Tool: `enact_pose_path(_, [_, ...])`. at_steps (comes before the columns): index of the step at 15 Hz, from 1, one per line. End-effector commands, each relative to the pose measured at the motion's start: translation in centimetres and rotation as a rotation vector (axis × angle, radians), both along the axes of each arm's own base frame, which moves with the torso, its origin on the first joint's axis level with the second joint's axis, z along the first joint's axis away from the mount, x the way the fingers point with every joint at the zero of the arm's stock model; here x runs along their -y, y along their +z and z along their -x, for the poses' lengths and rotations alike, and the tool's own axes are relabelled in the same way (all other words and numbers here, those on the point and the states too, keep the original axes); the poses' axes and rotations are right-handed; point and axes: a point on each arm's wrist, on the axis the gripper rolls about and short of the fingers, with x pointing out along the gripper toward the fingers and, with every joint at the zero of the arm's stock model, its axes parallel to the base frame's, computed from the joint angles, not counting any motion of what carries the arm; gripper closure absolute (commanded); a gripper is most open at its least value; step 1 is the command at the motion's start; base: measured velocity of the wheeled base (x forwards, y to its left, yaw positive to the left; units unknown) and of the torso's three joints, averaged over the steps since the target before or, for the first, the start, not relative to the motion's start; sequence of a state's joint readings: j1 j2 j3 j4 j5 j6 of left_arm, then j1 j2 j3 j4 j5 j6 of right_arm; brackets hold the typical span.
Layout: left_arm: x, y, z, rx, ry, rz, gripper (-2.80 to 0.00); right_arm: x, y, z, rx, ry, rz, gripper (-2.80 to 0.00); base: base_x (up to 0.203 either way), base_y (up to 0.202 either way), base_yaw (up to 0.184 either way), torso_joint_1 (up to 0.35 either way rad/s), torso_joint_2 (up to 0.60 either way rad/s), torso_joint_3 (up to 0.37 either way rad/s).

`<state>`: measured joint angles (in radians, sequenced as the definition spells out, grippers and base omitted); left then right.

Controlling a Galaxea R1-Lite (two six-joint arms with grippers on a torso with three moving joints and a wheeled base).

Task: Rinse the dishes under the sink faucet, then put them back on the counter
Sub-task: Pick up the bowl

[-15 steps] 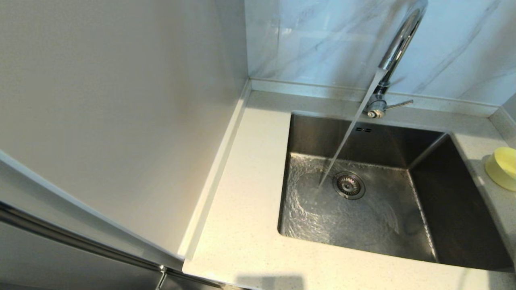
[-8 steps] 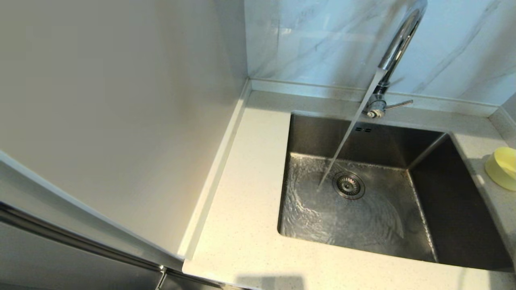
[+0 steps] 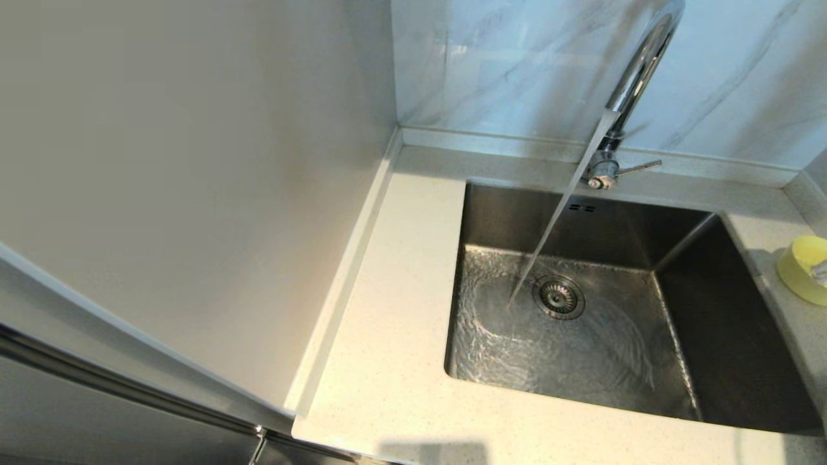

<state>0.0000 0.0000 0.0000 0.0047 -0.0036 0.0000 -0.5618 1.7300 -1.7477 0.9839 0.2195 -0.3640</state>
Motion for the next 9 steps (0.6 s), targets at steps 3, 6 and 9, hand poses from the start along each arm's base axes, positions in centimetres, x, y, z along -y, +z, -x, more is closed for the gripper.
enact_pose_path(3, [0.0,0.0,0.0,0.000,0.000,0.000,0.00,0.1,-0.4,-0.8,-0.036,0.027,0.027,-2.80,0.000,0.000,0.000,0.000,0.00,0.000])
enact_pose_path(6, [0.0,0.0,0.0,0.000,0.001,0.000,0.00,0.3,-0.3,-1.2,-0.036,0.027,0.031,-2.80,0.000,0.000,0.000,0.000,0.00,0.000])
enact_pose_path(9, [0.0,0.0,0.0,0.000,0.000,0.000,0.00,0.5,-0.7,-1.4,-0.060,0.025,0.013,-2.80,0.000,0.000,0.000,0.000,0.00,0.000])
